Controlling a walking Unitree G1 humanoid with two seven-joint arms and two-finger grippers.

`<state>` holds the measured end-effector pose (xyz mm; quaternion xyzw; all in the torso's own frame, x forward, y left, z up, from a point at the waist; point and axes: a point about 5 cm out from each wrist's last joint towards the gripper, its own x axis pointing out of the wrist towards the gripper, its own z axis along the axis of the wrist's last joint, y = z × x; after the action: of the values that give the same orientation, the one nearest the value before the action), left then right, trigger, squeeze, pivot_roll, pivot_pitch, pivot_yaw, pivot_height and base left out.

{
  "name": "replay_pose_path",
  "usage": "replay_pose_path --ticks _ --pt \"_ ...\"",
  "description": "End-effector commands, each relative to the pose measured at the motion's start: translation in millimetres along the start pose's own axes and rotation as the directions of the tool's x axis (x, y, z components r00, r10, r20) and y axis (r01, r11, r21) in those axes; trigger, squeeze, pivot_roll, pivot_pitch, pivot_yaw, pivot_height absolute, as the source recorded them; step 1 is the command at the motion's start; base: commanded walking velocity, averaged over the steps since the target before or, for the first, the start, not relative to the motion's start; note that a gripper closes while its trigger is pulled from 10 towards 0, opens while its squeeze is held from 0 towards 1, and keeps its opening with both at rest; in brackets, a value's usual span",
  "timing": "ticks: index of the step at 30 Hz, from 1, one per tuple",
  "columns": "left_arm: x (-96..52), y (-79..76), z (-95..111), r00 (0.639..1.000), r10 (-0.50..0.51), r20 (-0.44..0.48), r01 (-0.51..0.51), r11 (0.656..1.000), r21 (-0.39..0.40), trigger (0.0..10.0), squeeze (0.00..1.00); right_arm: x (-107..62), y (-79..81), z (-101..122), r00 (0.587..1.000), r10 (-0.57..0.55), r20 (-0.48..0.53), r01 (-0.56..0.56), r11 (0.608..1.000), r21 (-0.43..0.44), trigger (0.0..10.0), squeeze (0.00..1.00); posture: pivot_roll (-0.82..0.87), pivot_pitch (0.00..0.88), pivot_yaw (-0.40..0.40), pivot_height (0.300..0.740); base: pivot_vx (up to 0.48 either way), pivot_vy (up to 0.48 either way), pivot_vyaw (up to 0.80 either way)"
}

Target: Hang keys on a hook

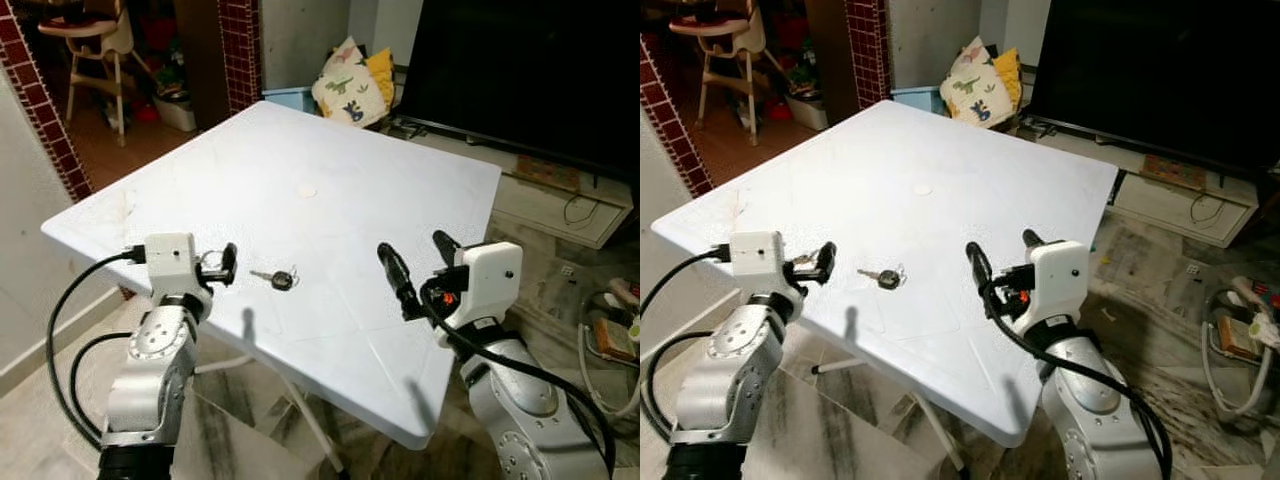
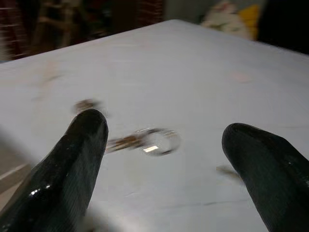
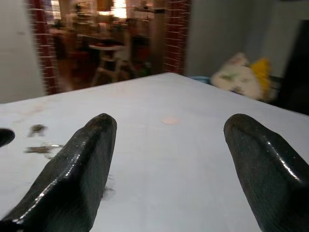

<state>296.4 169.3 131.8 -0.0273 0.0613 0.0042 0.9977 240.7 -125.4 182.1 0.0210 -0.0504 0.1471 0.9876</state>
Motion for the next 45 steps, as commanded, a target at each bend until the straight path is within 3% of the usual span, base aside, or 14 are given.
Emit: replay_pose_path --ticks 1,16,19,24,33,40,45 --pt "0.2 1.9 2.0 1.0 0.002 -0.003 -0.002 1.0 0.021 10.0 0.0 3.2 -0.8 1.4 1.0 -0.009 0.01 0.009 1.0 0.0 10.0 0.0 0.04 0.0 -0.038 0.74 0.0 0.0 0.79" --pt "-0.2 -2.0 -13.5 0.989 -0.077 -0.126 0.075 0.997 -0.021 10.0 0.0 16.4 -19.5 -1.5 0.993 -0.117 -0.024 0.116 0.992 -0.045 10.0 0.0 0.06 0.0 -0.039 0.74 0.0 0.0 0.78" --pt "-0.1 -4.3 -12.6 0.988 -0.1 -0.114 0.099 0.995 -0.014 10.0 0.0 19.6 -20.9 -3.0 0.992 -0.122 -0.034 0.121 0.992 -0.048 10.0 0.0 0.06 0.0 -0.039 0.74 0.0 0.0 0.68" --pt "0.4 -24.7 -10.2 0.964 -0.238 -0.119 0.242 0.97 0.022 10.0 0.0 26.7 -27.6 -11.0 0.982 -0.164 -0.094 0.158 0.985 -0.065 10.0 0.0 0.06 0.0 -0.031 0.74 0.0 0.0 0.2" --pt "-0.7 -32.1 -12.5 0.931 -0.329 -0.158 0.335 0.942 0.015 10.0 0.0 28.7 -36.8 -24.5 0.949 -0.25 -0.191 0.249 0.968 -0.03 10.0 0.0 0.06 0.0 -0.03 0.74 0.0 0.0 0.0" --pt "-7.2 -47.7 -19.0 0.856 -0.467 -0.223 0.473 0.881 -0.028 10.0 0.0 29.4 -31.7 -37.3 0.937 -0.217 -0.274 0.232 0.972 0.022 10.0 0.0 0.06 0.0 -0.024 0.74 0.0 0.0 0.0" --pt "-14.2 -58.1 -20.4 0.772 -0.576 -0.27 0.589 0.807 -0.037 10.0 0.0 29.2 -28.8 -42.5 0.924 -0.198 -0.327 0.228 0.972 0.055 10.0 0.0 0.06 0.0 -0.023 0.74 0.0 0.0 0.0"
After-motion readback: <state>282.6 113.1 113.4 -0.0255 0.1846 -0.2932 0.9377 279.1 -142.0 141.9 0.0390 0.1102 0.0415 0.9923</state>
